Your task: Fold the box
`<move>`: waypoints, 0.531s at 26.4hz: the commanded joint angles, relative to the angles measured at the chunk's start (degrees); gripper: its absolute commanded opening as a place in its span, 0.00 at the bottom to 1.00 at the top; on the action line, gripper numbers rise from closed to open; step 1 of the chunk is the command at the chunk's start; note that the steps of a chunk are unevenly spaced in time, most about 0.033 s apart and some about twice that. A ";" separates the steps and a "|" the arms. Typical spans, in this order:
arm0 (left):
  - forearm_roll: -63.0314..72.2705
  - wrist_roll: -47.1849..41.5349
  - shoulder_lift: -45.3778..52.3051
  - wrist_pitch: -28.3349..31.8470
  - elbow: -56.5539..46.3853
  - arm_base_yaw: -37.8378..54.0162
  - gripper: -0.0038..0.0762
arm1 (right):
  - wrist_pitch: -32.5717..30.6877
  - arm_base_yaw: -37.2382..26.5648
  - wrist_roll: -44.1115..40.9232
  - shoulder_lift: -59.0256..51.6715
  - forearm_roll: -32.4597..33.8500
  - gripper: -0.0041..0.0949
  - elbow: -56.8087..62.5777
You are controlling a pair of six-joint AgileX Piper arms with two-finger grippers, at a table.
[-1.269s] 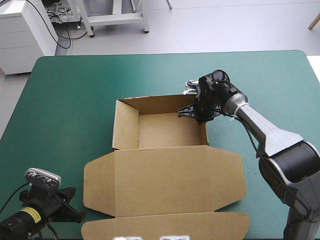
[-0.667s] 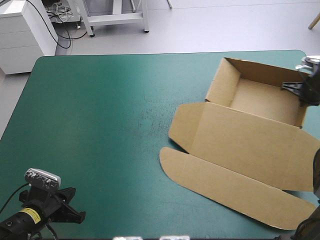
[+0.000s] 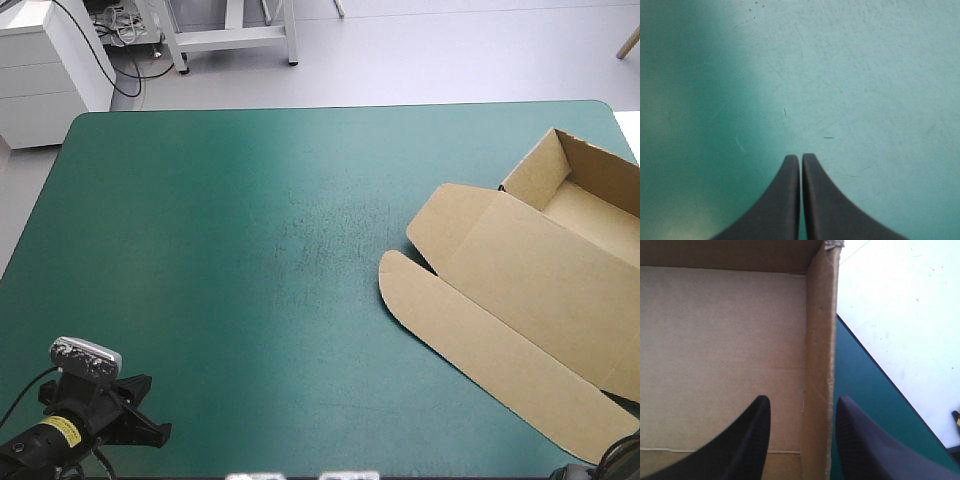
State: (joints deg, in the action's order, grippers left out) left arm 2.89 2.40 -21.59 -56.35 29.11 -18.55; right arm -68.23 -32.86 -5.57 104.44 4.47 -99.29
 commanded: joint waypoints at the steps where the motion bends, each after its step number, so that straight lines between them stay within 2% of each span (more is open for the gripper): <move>1: 0.36 -0.13 -0.60 3.04 1.57 -0.19 0.04 | 1.20 -0.58 0.99 -3.69 0.38 0.46 -1.84; 3: 0.36 -0.13 -0.60 3.04 1.57 -0.19 0.04 | 1.20 -0.58 5.57 -5.45 -0.11 0.46 -1.84; 7: 0.36 -0.13 -0.60 3.04 1.57 -0.19 0.04 | 1.20 -0.58 7.71 -8.96 -0.44 0.43 -1.84; 10: 0.36 -0.13 -0.60 3.04 1.57 -0.19 0.04 | 1.20 -0.58 7.71 -11.68 -2.62 0.26 -1.84; 13: 0.36 -0.13 -0.60 3.04 1.57 -0.19 0.04 | 1.20 -0.58 10.59 -14.56 -8.39 0.02 -1.84; 14: 0.36 -0.13 -0.60 3.04 1.57 -0.19 0.04 | 1.20 -0.58 11.42 -15.66 -11.20 0.03 -1.72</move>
State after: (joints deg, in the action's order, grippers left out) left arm 2.89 2.40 -21.59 -56.39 29.11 -18.55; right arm -68.51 -32.86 3.08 93.82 -1.47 -99.29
